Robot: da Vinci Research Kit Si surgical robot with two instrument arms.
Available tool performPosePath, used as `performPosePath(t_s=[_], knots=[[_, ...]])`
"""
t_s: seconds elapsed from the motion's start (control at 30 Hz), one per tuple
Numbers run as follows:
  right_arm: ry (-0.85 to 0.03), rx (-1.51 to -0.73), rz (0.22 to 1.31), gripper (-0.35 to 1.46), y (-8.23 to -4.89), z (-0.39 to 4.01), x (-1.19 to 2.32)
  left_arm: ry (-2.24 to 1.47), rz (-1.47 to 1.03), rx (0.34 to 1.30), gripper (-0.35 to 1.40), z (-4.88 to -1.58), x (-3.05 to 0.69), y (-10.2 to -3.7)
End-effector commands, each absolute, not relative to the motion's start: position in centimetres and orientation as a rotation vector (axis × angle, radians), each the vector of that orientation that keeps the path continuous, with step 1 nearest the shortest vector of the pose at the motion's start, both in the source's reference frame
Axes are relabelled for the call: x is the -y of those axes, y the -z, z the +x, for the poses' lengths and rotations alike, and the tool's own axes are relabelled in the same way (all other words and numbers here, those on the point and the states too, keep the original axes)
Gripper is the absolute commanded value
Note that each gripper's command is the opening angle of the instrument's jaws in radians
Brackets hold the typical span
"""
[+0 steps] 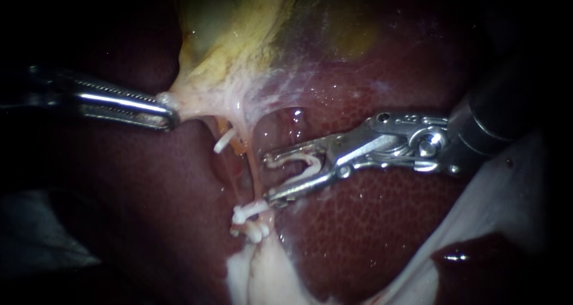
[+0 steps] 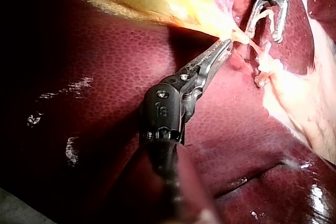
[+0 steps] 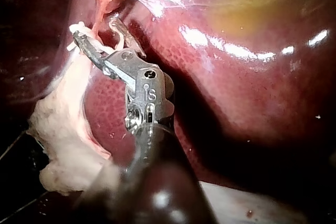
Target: Clipping second clip right tube
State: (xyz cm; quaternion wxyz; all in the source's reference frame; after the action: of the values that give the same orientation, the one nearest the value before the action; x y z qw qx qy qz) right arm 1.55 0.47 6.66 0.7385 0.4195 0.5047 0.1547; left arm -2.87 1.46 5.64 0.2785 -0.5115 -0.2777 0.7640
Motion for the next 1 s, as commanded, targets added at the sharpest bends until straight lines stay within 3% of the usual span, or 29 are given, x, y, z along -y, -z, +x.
performPosePath(t_s=[0.03,0.5,0.8,1.0], knots=[[-0.345,-1.105,0.925,0.42,-6.66,1.59,-0.46,-2.050,-1.372,0.745,-0.35,-2.87,-1.46,-5.65],[-0.378,-1.098,0.958,0.42,-6.85,1.92,-0.15,-2.050,-1.372,0.745,-0.35,-2.87,-1.46,-5.65],[-0.373,-1.152,1.070,0.43,-6.76,2.24,0.02,-2.050,-1.372,0.744,-0.35,-2.87,-1.45,-5.65],[-0.370,-1.156,1.080,0.43,-6.66,2.27,0.07,-2.050,-1.372,0.744,-0.35,-2.88,-1.45,-5.65]])
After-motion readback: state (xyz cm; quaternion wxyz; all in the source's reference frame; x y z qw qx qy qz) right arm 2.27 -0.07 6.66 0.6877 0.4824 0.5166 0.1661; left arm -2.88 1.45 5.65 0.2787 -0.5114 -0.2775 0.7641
